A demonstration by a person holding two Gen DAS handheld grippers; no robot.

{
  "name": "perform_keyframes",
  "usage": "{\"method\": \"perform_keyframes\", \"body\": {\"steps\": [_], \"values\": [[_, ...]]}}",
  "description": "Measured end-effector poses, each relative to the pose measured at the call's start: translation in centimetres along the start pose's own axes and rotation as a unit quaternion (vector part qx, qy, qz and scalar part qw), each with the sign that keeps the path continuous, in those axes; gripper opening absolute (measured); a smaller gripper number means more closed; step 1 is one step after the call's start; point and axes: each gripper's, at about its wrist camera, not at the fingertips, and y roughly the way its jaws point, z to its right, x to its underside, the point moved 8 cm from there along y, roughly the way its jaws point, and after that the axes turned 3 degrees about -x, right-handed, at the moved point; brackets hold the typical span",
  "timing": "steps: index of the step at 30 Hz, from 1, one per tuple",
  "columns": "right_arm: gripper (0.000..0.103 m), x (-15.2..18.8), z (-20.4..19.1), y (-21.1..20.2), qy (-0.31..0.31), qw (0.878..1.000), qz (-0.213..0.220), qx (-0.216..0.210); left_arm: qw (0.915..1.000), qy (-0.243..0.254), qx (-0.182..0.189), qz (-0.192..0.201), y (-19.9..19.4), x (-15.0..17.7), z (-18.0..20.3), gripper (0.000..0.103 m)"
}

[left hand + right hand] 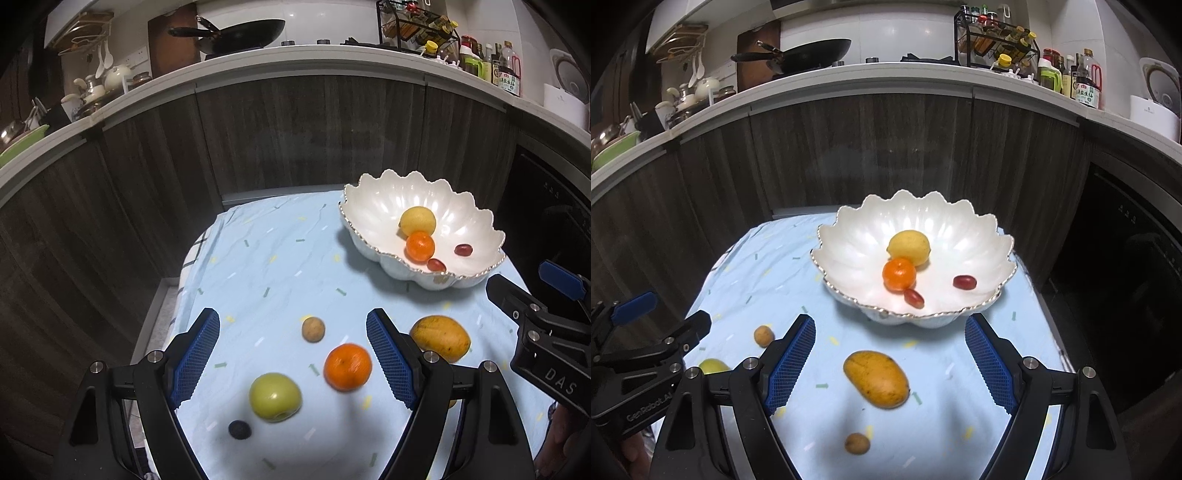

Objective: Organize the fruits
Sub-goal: 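Withdraw the left tool toward the green apple while the right tool approaches a small brown fruit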

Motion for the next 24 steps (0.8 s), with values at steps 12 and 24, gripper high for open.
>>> {"method": "perform_keyframes", "body": {"steps": [12,24], "values": [[0.084,2.2,-1.6,0.0,-0.008,1.000,-0.003,0.006,0.9999,-0.001,-0.005,-0.011,-0.2,3.2,-1.6,0.082],[0.084,4.7,-2.0,0.3,-0.013,1.000,-0.015,0.013,0.9995,-0.005,-0.006,-0.029,0.5,5.7,-2.2,0.082]]}}
